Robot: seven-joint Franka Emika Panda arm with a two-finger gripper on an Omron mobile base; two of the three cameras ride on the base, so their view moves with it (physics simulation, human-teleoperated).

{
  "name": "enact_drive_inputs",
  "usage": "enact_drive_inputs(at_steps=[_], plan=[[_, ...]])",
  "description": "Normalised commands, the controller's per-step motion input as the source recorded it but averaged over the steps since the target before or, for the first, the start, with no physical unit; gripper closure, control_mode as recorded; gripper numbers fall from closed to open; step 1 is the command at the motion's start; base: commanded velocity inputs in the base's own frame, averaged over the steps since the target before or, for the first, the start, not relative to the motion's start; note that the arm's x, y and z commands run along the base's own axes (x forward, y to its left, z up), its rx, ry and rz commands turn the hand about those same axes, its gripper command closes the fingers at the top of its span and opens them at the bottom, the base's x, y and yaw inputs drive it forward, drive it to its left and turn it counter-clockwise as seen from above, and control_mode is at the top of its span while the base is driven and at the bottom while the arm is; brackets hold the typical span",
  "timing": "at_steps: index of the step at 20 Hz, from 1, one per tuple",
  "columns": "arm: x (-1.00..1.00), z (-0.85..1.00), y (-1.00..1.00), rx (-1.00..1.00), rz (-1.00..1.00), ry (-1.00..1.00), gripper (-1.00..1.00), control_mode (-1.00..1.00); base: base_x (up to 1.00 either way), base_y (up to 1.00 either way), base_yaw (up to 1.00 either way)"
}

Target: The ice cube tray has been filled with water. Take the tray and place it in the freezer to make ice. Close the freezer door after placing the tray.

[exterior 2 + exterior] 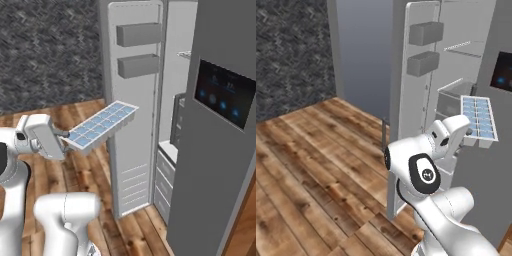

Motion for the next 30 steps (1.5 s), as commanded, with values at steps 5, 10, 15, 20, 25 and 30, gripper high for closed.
enact_drive_inputs(at_steps=[5,10,15,20,25,30], plan=[[0.0,0.0,0.0,0.0,0.0,0.0,1.0,1.0,0.29,-0.12,-0.12],[0.0,0.0,0.0,0.0,0.0,0.0,1.0,1.0,0.58,-0.03,-0.1],[0.0,0.0,0.0,0.0,0.0,0.0,1.0,1.0,0.63,-0.11,-0.11],[0.0,0.0,0.0,0.0,0.0,0.0,1.0,1.0,0.42,-0.13,-0.11],[0.0,0.0,0.0,0.0,0.0,0.0,1.0,1.0,0.26,-0.12,-0.11],[0.0,0.0,0.0,0.0,0.0,0.0,1.0,1.0,0.32,0.0,-0.12]])
